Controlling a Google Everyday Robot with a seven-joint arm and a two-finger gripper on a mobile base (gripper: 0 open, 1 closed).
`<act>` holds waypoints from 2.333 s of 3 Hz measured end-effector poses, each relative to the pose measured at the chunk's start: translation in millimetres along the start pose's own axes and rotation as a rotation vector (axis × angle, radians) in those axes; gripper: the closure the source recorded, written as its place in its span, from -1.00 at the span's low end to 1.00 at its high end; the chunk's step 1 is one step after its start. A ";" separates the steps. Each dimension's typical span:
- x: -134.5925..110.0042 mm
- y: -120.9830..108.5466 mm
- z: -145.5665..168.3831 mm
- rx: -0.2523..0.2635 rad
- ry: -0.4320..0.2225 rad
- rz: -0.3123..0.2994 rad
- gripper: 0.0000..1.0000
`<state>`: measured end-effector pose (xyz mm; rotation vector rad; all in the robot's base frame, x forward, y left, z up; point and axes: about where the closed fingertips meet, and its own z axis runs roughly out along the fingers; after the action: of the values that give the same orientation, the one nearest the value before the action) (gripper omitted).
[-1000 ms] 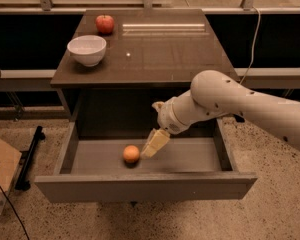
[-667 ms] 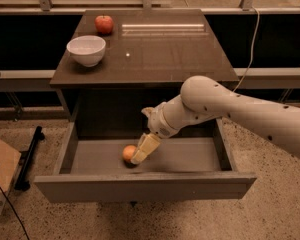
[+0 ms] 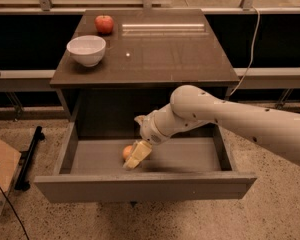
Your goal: Pick orange from top drawer and place on counter
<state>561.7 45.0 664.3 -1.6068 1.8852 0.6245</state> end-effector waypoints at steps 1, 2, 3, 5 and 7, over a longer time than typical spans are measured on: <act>5.8 -3.1 11.5 0.002 0.000 0.018 -1.00; 15.2 -7.0 24.6 0.003 0.000 0.050 -1.00; 23.4 -7.3 35.7 -0.002 0.003 0.079 -1.00; 34.5 -4.0 41.1 0.033 0.019 0.132 -0.23; 27.4 -3.0 23.7 0.055 0.004 0.138 0.73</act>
Offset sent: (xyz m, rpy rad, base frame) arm 0.0162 0.0026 -0.0461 0.0107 0.0549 -0.0742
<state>564.7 40.9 628.3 -1.4535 2.0115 0.6216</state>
